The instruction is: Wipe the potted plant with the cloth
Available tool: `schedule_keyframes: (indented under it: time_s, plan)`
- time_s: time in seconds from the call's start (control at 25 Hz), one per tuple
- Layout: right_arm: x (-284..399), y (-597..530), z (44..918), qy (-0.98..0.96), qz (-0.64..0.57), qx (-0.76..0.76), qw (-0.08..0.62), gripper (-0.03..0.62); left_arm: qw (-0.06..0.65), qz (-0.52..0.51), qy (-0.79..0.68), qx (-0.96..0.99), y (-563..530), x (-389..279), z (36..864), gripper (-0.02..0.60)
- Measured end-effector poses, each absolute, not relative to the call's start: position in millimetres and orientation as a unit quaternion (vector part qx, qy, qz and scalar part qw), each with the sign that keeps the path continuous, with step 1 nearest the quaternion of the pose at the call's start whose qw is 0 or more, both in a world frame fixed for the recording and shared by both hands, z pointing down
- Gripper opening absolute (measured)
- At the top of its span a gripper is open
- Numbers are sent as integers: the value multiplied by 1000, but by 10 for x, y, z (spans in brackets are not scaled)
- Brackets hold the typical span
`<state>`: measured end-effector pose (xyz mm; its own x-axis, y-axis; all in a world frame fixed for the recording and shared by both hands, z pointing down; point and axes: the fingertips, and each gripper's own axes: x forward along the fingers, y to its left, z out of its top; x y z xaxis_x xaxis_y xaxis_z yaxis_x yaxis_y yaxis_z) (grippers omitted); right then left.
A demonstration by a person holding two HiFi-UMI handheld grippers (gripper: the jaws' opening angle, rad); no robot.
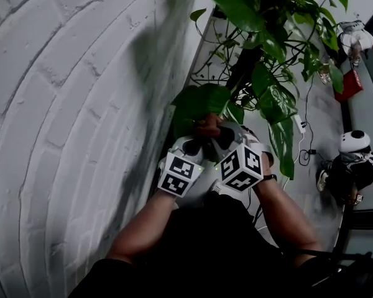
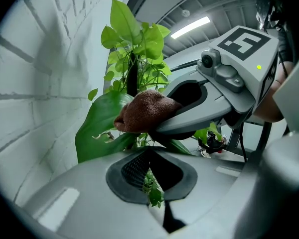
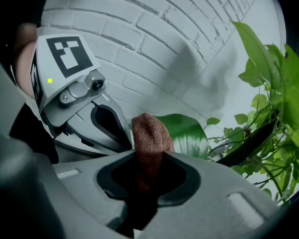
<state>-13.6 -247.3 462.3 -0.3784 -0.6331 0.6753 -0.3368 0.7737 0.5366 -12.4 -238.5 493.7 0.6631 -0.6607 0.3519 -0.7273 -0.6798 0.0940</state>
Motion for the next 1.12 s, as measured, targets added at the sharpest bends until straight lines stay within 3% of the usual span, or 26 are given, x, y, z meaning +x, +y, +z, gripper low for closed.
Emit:
schedule_keyframes:
  time_s: [0.72, 0.92, 1.12]
  plan:
    - [-209, -1811, 4473, -828, -109, 338, 435, 66, 114, 156, -367, 910, -1869, -341, 4907, 17]
    - [-121, -1497, 4272, -871, -18, 368, 323, 66, 132, 156, -349, 915, -1648, -326, 4876, 17]
    - [190, -1226, 4003, -901, 145, 395, 106, 66, 148, 145, -348, 914, -1462, -366, 4784, 17]
